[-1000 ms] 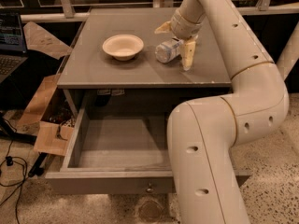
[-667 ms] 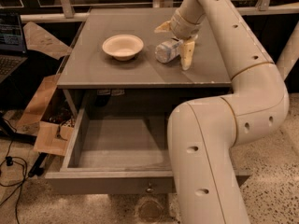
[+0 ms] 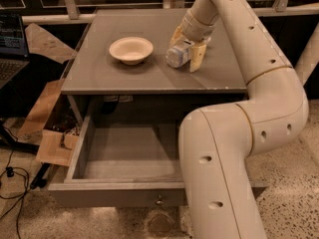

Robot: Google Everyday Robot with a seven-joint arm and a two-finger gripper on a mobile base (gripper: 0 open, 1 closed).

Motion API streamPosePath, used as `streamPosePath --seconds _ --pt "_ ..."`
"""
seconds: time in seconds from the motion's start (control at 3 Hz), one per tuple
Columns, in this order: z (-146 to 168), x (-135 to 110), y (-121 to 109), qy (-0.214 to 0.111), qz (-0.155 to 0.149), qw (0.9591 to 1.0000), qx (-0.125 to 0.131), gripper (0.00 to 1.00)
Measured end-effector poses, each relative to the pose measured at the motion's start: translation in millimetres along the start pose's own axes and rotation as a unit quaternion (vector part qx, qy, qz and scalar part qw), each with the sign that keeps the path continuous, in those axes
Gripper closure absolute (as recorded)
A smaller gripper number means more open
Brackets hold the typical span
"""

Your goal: Place blue plastic bottle into top drawer

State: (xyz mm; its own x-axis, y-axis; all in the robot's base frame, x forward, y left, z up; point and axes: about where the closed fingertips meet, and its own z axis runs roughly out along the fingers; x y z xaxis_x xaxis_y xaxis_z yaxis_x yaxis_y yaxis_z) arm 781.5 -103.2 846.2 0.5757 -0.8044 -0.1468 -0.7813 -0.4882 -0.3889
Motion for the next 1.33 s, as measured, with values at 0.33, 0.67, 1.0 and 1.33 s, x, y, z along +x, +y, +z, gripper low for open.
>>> streamPosePath --seconds 0.33,0.67,1.0,1.33 --pt "0.0 0.0 0.0 0.000 0.000 1.0000 0.000 0.65" --pt "0.0 0.0 0.0 0.000 0.000 1.0000 0.000 0.90" --pt "0.0 0.0 0.0 0.000 0.000 1.0000 0.000 1.00" --pt "0.0 0.0 0.0 0.000 0.000 1.0000 0.000 1.00"
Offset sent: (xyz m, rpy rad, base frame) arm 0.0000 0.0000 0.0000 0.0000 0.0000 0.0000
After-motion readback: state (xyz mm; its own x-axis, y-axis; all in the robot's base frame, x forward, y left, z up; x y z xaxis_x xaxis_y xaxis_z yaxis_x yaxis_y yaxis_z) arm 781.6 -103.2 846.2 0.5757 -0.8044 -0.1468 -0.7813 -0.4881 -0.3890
